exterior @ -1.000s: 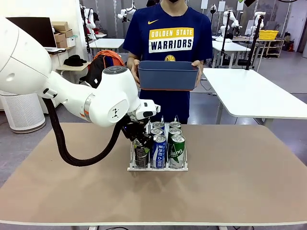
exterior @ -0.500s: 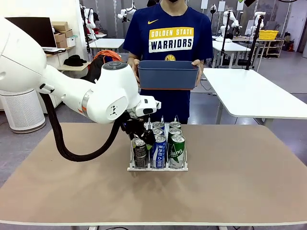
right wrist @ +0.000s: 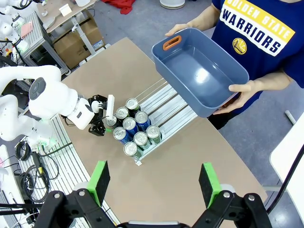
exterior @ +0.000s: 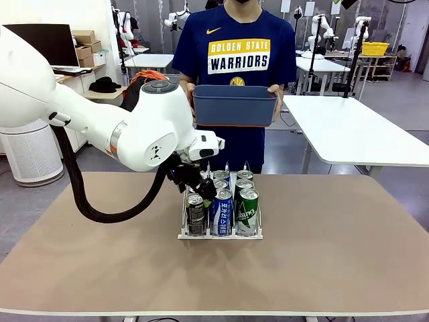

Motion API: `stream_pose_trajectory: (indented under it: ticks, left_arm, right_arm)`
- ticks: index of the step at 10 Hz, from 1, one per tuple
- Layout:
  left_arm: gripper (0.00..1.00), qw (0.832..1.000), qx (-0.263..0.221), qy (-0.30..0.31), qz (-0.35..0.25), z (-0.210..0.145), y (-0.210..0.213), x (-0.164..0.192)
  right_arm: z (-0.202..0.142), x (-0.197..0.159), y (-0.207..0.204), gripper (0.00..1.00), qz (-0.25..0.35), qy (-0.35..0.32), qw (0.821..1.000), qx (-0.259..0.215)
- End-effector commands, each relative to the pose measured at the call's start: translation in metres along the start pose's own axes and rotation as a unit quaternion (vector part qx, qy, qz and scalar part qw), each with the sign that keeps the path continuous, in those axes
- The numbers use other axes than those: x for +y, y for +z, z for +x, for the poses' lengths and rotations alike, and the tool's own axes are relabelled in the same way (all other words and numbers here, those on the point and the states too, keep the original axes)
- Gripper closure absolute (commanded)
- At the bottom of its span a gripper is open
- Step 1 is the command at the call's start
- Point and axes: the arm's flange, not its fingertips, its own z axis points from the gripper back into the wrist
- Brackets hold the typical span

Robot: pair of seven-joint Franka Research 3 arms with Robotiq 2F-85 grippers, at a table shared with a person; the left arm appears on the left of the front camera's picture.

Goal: Fill the beverage cans into the dispenser.
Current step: Place the picked Pepsi coke in the line of the Automatic Can Dispenser with the same cans.

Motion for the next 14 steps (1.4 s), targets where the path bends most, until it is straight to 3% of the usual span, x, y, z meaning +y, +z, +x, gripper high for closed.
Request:
stream_pose_trajectory:
  ticks: [1,14]
  left_arm:
    - [0.00,1.000,0.000,-0.002,-0.005,0.0020,-0.0016,0.0016]
    - [0.00,1.000,0.000,-0.002,-0.005,0.0020,-0.0016,0.0016]
  right_arm:
    - [-0.0006,0.0012,-0.0003,0.00,0.002,-0.005,1.000,0.001]
    - [-0.0006,0.0012,-0.0003,0.00,0.002,-0.005,1.000,0.001]
